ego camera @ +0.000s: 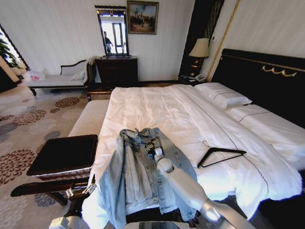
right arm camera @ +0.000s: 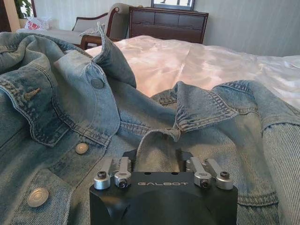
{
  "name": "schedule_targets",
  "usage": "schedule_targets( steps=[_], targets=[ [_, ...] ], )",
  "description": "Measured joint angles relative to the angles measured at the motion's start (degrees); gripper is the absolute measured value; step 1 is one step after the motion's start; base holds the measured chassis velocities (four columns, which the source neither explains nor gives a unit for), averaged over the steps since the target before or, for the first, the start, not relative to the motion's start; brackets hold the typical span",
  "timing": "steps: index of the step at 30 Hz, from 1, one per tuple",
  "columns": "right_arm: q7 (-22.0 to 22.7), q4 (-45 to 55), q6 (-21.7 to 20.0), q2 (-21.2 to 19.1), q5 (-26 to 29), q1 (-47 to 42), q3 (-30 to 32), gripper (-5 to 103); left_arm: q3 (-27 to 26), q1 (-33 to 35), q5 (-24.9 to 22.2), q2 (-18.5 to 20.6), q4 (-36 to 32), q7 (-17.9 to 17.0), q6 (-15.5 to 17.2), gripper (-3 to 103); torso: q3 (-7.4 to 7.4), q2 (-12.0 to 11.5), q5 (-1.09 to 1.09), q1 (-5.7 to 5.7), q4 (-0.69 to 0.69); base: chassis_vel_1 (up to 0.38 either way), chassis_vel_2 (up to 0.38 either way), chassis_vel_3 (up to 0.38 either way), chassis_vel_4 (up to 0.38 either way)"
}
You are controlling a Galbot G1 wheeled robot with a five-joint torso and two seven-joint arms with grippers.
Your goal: Pick up the clothes from the bed and hang them on the clothes hanger.
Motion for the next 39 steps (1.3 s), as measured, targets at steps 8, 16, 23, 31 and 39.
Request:
schedule_targets(
  steps=[8, 16, 23, 31, 39],
  targets=[
    [0.53, 1.25, -0.12, -0.39, 1.3, -0.49, 0.79, 16, 0.2, 0.41, -0.02, -0.32, -0.24, -0.01, -0.35, 96, 0.0, 0.0, 0.0, 0.0, 0.0, 0.0, 0.0, 0.0, 0.0],
    [1.22, 3.97, -0.11, -0.68, 2.77, -2.11, 3.06, 3, 0.44, 0.43, 0.0, -0.4, -0.47, -0.01, -0.42, 94, 0.0, 0.0, 0.0, 0.0, 0.0, 0.0, 0.0, 0.0, 0.0],
    [3.23, 6.16, -0.48, -0.1, 7.66, -3.42, 8.1, 3, 0.73, 0.41, 0.13, -0.41, -0.54, -0.05, -0.43, 97, 0.0, 0.0, 0.0, 0.0, 0.01, 0.0, 0.0, 0.0, 0.0],
    [5.03, 4.38, -1.3, 0.34, 10.71, 0.16, 13.43, 3, 1.5, 0.31, 0.74, -0.31, -1.06, -0.43, -0.2, 97, 0.0, 0.0, 0.0, 0.0, 0.0, 0.0, 0.0, 0.0, 0.0],
    [5.88, 1.8, -3.11, -0.15, 10.02, 1.36, 14.23, 3, 1.64, 0.41, 1.08, -0.21, -1.44, -0.49, -0.11, 97, 0.0, 0.0, 0.0, 0.0, 0.01, 0.0, 0.0, 0.0, 0.0]
  ],
)
